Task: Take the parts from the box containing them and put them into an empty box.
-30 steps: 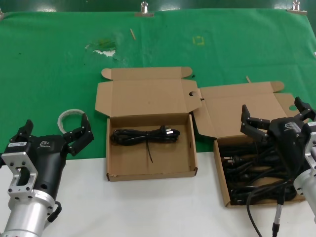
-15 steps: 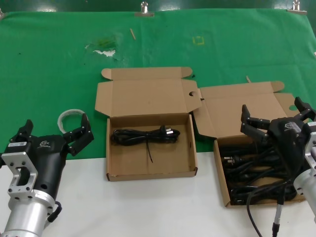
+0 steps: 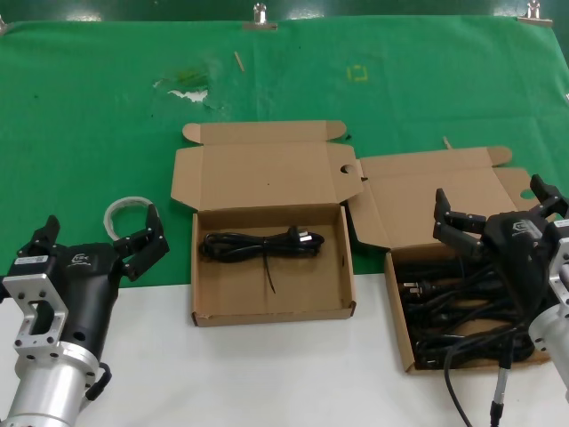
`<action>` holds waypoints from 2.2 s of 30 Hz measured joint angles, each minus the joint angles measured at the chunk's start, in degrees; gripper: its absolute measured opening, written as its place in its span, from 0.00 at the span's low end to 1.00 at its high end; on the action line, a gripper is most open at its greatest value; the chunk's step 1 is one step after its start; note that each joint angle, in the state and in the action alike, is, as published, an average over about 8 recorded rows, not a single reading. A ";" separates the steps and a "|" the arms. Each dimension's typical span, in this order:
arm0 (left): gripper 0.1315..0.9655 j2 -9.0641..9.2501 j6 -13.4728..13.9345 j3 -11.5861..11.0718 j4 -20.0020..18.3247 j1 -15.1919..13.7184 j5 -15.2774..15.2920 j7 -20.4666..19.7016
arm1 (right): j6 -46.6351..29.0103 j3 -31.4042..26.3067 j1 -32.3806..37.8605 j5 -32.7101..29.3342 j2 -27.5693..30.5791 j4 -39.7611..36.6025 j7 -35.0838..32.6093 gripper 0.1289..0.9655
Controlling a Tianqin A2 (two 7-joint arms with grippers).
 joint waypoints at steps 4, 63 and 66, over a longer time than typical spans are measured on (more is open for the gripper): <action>1.00 0.00 0.00 0.00 0.00 0.00 0.00 0.00 | 0.00 0.00 0.00 0.00 0.00 0.00 0.00 1.00; 1.00 0.00 0.00 0.00 0.00 0.00 0.00 0.00 | 0.00 0.00 0.00 0.00 0.00 0.00 0.00 1.00; 1.00 0.00 0.00 0.00 0.00 0.00 0.00 0.00 | 0.00 0.00 0.00 0.00 0.00 0.00 0.00 1.00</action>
